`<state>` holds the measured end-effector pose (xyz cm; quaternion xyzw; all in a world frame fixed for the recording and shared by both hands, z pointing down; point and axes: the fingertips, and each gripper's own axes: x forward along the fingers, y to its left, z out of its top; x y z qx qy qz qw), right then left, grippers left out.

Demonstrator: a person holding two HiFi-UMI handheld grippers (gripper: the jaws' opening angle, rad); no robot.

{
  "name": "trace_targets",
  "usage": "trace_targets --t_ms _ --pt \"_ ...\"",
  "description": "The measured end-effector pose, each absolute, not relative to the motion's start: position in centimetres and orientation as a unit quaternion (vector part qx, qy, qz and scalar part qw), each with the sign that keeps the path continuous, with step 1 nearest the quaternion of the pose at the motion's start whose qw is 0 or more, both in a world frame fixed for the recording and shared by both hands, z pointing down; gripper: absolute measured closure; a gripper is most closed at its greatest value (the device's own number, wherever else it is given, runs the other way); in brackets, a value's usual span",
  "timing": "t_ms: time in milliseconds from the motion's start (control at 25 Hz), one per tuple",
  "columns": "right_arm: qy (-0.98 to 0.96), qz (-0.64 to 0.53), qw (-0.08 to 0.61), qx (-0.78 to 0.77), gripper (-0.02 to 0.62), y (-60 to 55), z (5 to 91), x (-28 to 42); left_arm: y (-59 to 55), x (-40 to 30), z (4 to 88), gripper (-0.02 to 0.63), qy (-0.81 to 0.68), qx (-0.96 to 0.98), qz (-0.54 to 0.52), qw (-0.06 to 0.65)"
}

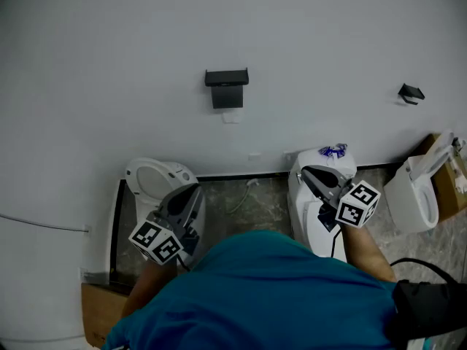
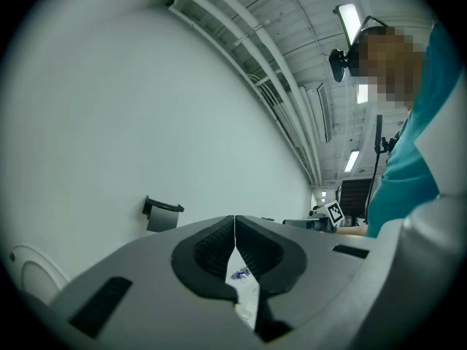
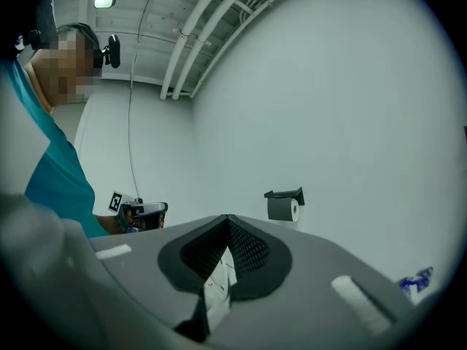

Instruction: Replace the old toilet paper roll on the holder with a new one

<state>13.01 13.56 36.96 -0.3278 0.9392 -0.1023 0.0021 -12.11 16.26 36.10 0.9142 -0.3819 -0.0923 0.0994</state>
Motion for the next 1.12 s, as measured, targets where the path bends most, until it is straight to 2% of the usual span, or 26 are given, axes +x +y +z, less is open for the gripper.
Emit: trace_targets --t_ms 280,600,840,1120 --pt "0.936 -0.085 0.010 -0.342 0.592 6.8 34.7 4.6 9.3 -20.3 35.1 0.594 -0.365 0.922 -0.088 0.094" --pt "0.921 -0.084 -0.008 -0.380 0.592 0.6 35.6 -0.5 3.3 -26.2 36.0 0.594 -0.351 0.928 -0.078 0.097" --pt "0.919 -0.091 -0.013 -0.383 0.592 -2.7 36.1 -1.3 -0.1 -27.0 36.8 0.594 -0.351 0.927 -0.077 0.108" --pt "0.928 -0.100 -0.005 -0.360 0.592 -7.5 37.2 1.1 -4.1 -24.1 37.9 0.594 -0.365 0.922 -0.066 0.112"
